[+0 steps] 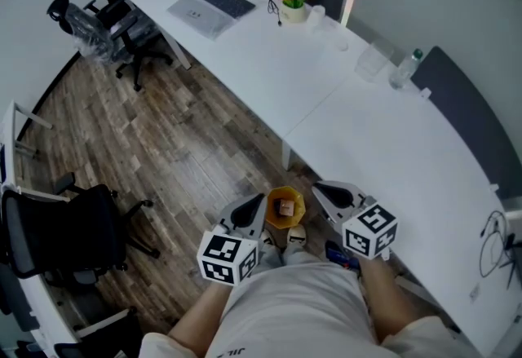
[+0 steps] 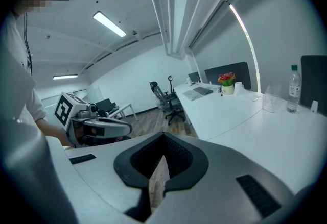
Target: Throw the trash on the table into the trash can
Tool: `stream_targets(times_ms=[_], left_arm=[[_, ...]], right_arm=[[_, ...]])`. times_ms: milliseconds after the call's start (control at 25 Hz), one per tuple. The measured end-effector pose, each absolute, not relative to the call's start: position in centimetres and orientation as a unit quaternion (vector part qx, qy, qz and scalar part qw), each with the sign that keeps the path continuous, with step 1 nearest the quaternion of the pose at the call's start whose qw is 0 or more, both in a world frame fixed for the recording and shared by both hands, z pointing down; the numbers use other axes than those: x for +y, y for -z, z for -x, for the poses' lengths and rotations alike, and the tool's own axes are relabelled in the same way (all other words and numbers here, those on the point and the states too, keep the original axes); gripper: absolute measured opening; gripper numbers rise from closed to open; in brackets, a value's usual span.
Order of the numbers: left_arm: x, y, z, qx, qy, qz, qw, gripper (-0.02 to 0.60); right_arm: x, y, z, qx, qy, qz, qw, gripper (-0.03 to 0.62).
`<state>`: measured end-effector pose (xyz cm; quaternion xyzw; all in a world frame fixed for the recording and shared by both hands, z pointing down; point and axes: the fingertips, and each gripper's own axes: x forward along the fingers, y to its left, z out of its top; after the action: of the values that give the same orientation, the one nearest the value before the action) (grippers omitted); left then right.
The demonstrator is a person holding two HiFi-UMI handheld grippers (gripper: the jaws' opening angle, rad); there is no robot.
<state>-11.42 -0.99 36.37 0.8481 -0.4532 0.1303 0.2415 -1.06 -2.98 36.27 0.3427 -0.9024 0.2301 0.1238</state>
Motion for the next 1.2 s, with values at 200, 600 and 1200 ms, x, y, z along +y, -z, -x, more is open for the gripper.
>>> stream_targets(times_ms=[200, 600, 1200], left_arm=[[-0.8, -36.2, 11.7, -0.456, -0.129, -0.847, 0.240, 0.000], [-0.4, -36.1, 12.2, -0.459, -0.131, -0.846, 0.239, 0.000], [-0.4, -36.3, 12.3, -0.458, -0.131, -0.845, 0.242, 0.000]], right_arm=[[-2.8, -36.1, 1.5, -0.906, -0.227, -0.335, 0.126, 0.031], [-2.6, -35.7, 2.8, -0.914, -0.237, -0.309, 0.113, 0.032], [-3.2, -36.0, 2.0, -0.904, -0.254, -0.327, 0.101, 0.032]])
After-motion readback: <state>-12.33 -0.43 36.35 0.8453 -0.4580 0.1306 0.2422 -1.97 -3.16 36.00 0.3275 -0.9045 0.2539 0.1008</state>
